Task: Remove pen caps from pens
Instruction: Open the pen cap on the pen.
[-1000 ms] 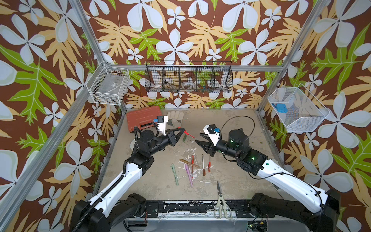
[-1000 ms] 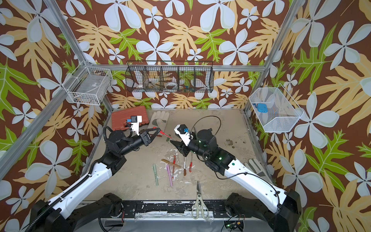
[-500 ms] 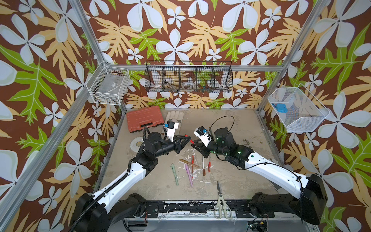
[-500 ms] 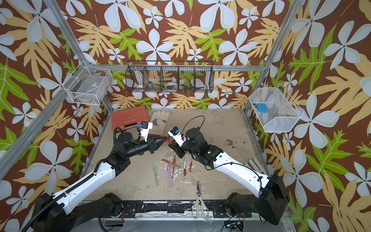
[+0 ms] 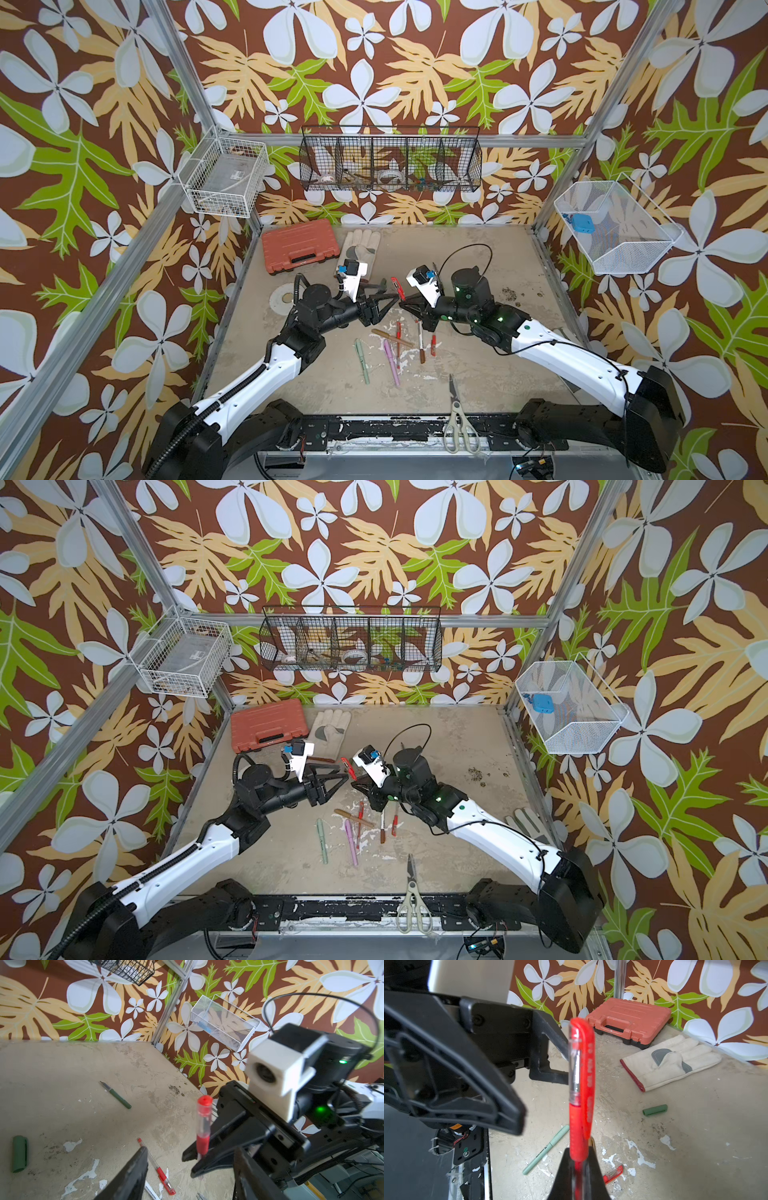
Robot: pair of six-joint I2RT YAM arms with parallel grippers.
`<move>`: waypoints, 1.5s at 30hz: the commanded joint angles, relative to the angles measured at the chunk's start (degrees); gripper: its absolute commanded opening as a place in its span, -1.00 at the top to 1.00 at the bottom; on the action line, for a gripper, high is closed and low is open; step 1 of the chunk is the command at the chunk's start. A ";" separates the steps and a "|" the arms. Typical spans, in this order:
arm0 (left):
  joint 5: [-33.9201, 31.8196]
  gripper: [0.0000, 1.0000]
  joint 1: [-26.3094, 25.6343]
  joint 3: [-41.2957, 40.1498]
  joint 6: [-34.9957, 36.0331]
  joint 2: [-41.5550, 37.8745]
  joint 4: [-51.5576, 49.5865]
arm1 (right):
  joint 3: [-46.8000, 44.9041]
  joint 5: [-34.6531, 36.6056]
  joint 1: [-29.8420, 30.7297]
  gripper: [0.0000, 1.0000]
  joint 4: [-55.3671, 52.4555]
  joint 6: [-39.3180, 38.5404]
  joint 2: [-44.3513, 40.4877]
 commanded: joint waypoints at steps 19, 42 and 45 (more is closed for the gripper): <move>8.17 0.33 2.40 4.48 0.54 3.17 7.59 | 2.68 -19.28 -2.13 1.00 4.27 4.39 2.55; 9.23 1.00 2.47 4.30 -5.65 4.46 15.57 | 1.48 -18.18 -2.19 1.00 4.98 3.95 2.12; 5.23 1.00 2.49 6.89 -6.01 3.37 11.84 | 0.18 -16.69 -2.21 1.00 4.98 3.67 1.63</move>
